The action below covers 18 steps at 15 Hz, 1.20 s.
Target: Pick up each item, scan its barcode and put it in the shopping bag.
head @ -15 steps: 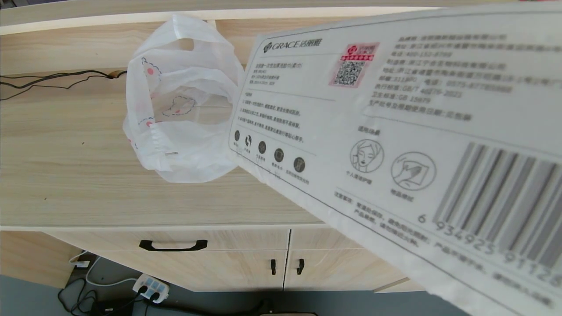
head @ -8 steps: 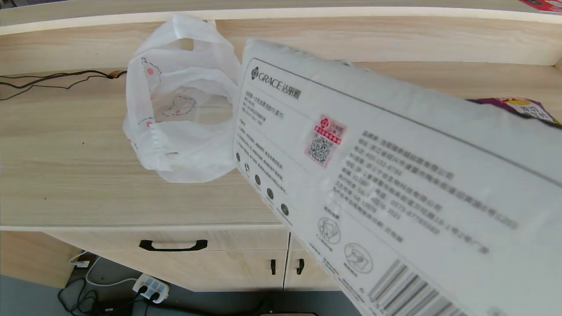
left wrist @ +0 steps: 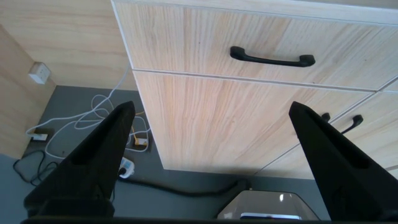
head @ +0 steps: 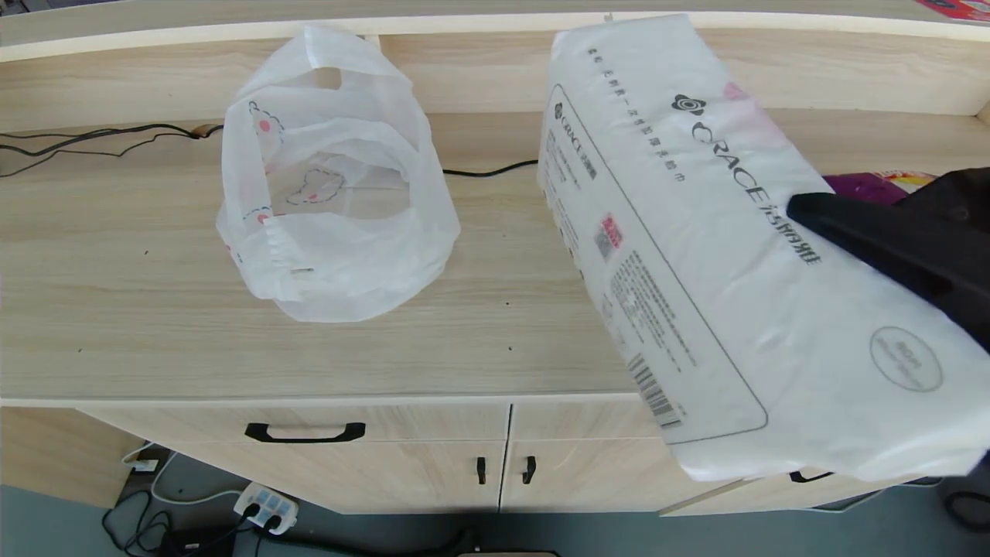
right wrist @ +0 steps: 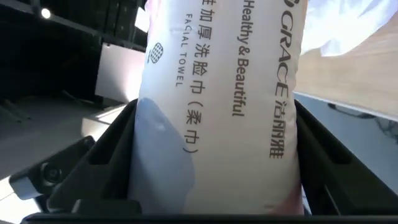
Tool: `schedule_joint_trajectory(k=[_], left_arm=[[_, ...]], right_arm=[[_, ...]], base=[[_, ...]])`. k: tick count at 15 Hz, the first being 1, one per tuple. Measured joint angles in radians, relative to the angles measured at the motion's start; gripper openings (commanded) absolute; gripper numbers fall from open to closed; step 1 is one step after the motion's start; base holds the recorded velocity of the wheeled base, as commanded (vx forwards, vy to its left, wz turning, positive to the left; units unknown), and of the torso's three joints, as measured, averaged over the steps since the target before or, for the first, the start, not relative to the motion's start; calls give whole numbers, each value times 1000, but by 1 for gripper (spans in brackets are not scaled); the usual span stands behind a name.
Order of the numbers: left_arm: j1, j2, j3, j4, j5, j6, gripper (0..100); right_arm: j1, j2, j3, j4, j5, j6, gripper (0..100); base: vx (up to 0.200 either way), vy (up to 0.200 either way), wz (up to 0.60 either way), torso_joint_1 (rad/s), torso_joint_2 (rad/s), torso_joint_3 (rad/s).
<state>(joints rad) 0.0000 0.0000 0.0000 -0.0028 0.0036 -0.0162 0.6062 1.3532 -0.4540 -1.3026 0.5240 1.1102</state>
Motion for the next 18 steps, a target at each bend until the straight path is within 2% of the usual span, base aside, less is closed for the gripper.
schedule_joint_trajectory(k=[2,4,7,11,15,18], left_arm=[[0,0,0,0,0,0,100],[0,0,0,0,0,0,100],[0,0,0,0,-1,1,100],[0,0,0,0,-1,0,100],[0,0,0,0,-1,0,100],[0,0,0,0,0,0,100]], right_arm=[[-13,0,-20,65,-30,-229,0],[-34,-13,-49,203,-77,-486,0],[-80,-42,-169,404,-199,-670,0],[-249,-43,-403,714,-285,-900,0],[-315,53,-607,747,-344,-1008,0],[-321,147,-662,630,-351,-1069,0]], base=[[0,0,0,0,0,0],[0,0,0,0,0,0],[0,0,0,0,0,0],[0,0,0,0,0,0],[0,0,0,0,0,0],[0,0,0,0,0,0]])
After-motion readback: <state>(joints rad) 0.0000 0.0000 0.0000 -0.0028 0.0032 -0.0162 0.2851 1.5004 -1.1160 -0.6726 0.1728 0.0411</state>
